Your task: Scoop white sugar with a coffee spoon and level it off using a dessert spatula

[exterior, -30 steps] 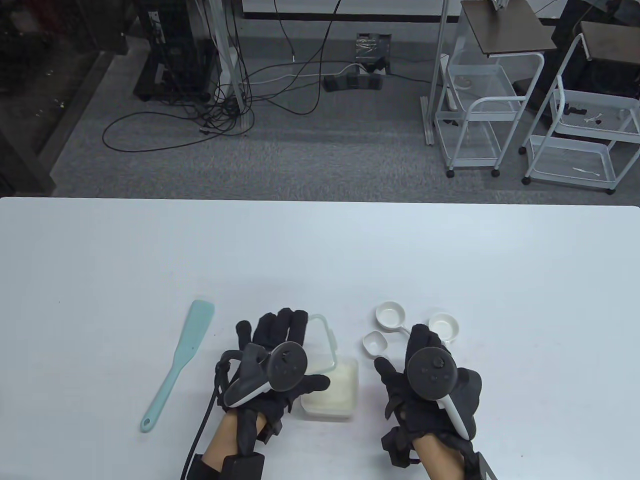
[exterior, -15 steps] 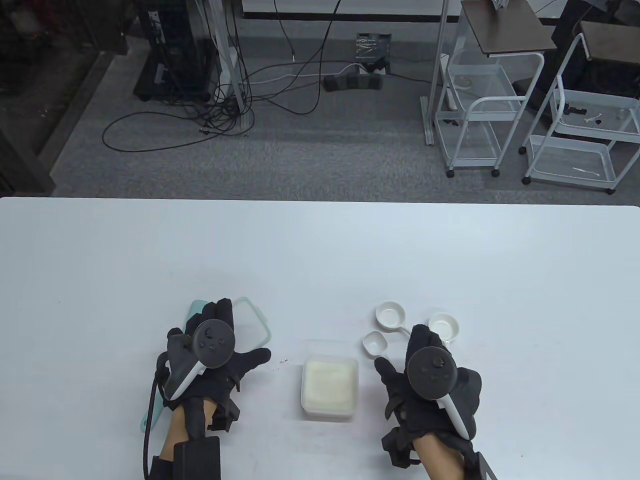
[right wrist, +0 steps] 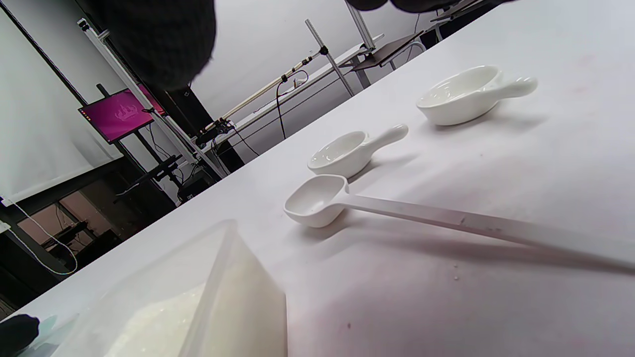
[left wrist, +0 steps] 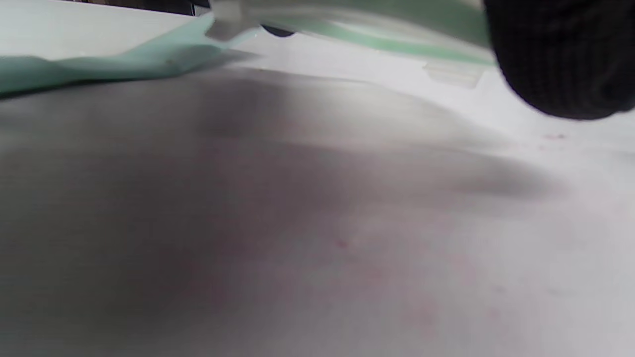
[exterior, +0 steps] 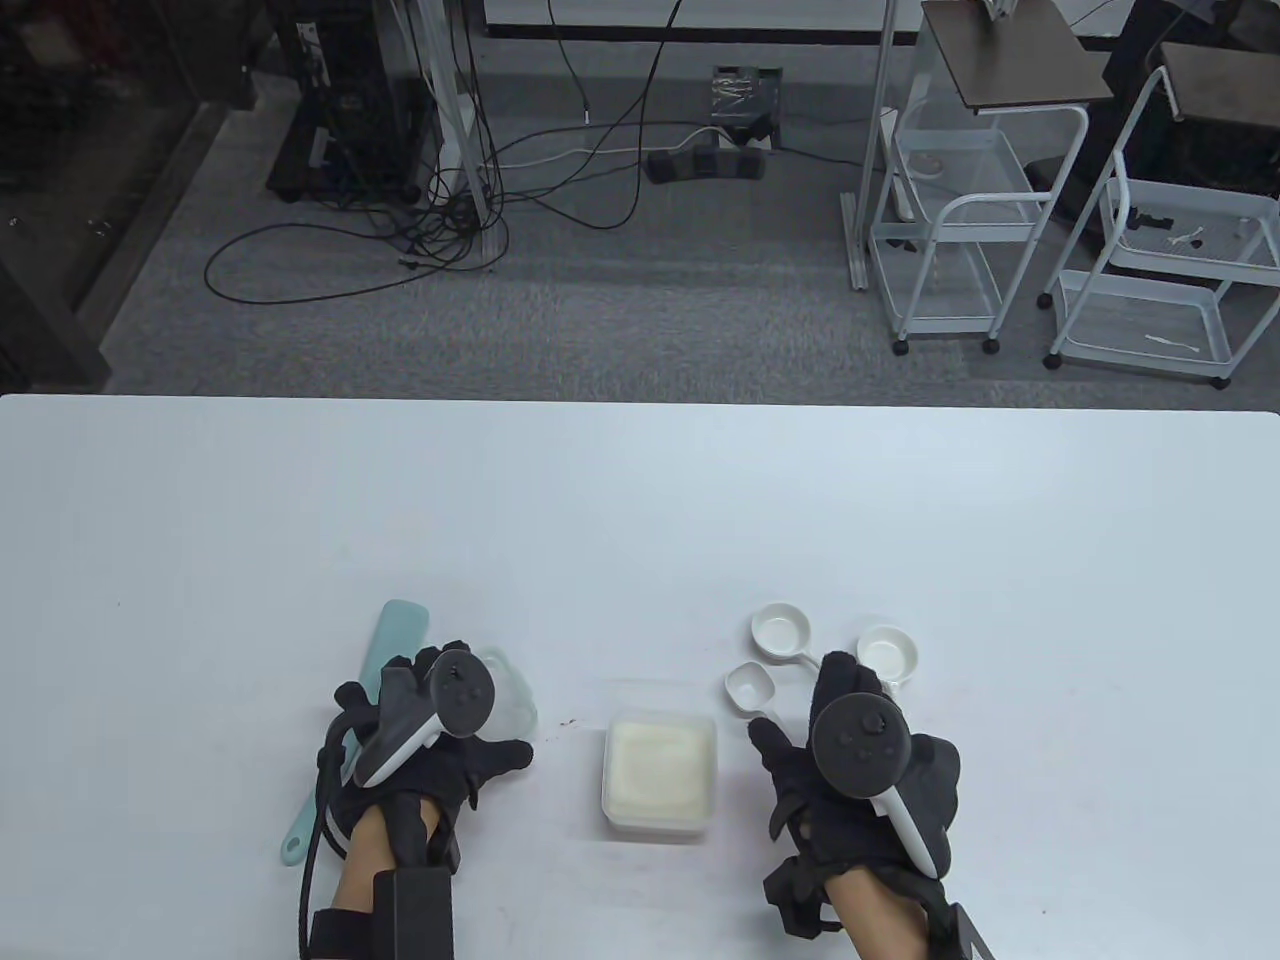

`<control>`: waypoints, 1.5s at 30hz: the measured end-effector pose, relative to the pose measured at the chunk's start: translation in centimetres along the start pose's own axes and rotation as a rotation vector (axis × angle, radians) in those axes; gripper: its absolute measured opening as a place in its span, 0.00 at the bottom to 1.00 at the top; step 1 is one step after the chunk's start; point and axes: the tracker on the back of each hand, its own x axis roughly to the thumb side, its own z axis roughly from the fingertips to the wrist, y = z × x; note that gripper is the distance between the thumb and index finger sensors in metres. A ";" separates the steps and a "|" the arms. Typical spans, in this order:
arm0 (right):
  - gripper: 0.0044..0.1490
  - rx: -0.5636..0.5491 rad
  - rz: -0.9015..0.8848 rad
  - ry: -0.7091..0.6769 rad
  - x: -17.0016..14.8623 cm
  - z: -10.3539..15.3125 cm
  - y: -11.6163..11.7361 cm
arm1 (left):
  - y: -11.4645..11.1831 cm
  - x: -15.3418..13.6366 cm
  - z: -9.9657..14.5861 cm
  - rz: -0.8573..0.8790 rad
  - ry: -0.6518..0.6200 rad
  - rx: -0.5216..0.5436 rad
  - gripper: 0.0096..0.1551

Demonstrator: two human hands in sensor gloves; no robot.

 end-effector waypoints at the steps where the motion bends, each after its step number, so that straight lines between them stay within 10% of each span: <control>1: 0.59 0.000 0.000 0.000 0.0 0.0 0.0 | -0.2 0.0 0.0 -0.020 0.012 -0.011 0.75; 16: 0.59 0.001 -0.001 0.001 0.0 0.0 0.0 | -1.0 -0.2 -0.1 -0.111 0.039 -0.087 0.76; 29: 0.58 -0.016 -0.039 -0.019 0.0 0.1 -0.4 | 5.9 3.9 4.3 0.368 -0.333 0.234 0.71; 45: 0.56 -0.024 0.005 0.002 -0.3 -0.2 -0.4 | 4.5 6.8 4.2 0.309 -0.384 0.183 0.70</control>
